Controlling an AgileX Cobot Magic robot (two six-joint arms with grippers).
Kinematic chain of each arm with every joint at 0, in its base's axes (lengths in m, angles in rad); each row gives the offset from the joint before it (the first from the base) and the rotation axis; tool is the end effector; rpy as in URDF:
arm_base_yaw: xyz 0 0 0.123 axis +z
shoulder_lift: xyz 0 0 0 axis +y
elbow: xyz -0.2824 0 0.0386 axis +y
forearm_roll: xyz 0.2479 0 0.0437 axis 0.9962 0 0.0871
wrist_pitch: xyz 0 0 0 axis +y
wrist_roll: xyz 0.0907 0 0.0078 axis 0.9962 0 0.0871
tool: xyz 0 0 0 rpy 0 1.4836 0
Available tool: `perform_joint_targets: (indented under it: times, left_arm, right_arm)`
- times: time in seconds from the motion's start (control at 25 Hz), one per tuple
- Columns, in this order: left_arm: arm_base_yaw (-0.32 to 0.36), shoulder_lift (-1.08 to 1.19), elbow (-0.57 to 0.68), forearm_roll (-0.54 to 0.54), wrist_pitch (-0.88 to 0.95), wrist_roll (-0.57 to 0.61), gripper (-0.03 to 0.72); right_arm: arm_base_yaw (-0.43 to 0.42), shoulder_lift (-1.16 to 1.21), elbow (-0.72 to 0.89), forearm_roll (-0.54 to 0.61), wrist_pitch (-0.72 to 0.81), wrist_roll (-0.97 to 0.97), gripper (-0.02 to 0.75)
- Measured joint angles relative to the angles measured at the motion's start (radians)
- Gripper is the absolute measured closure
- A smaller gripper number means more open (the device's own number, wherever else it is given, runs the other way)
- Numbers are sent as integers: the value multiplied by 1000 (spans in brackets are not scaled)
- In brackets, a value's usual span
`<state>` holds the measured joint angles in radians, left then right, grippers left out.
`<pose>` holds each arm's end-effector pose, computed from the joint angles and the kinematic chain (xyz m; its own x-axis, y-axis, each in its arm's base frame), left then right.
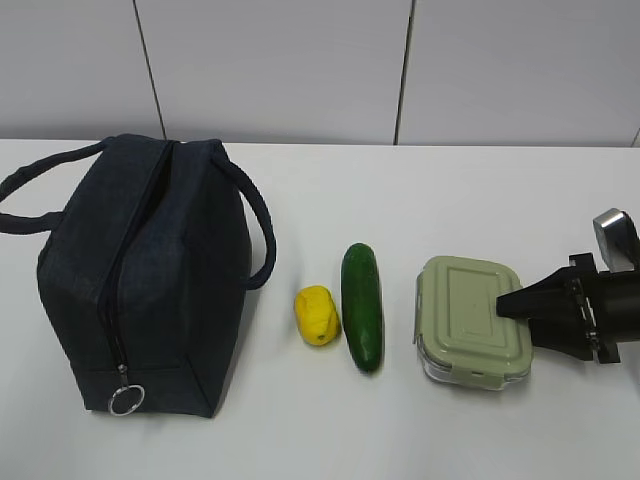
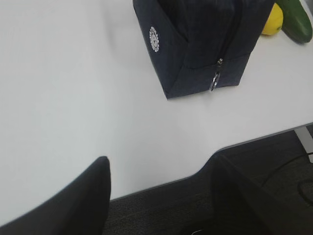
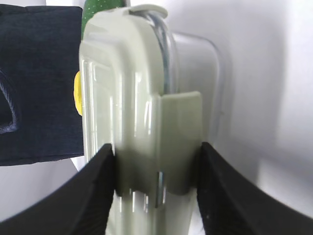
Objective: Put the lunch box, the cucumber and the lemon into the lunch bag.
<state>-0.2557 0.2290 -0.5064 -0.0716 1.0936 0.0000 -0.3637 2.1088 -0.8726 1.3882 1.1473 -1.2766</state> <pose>0.0256 -0.0127 0.2741 -0.6532 0.1368 -0.7447 0.2770 0.9586 -0.0668 0.3113 -0.0311 0.0857 -0.9422 0.2981 -0.1530 0.0047 0.4684 0.8835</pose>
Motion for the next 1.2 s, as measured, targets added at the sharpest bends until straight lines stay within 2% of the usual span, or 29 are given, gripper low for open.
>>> perform_joint_targets:
  times: [1.2]
  left_arm:
    - [0, 0, 0, 0, 0, 0, 241]
  right_arm:
    - [0, 0, 0, -8, 0, 73, 370]
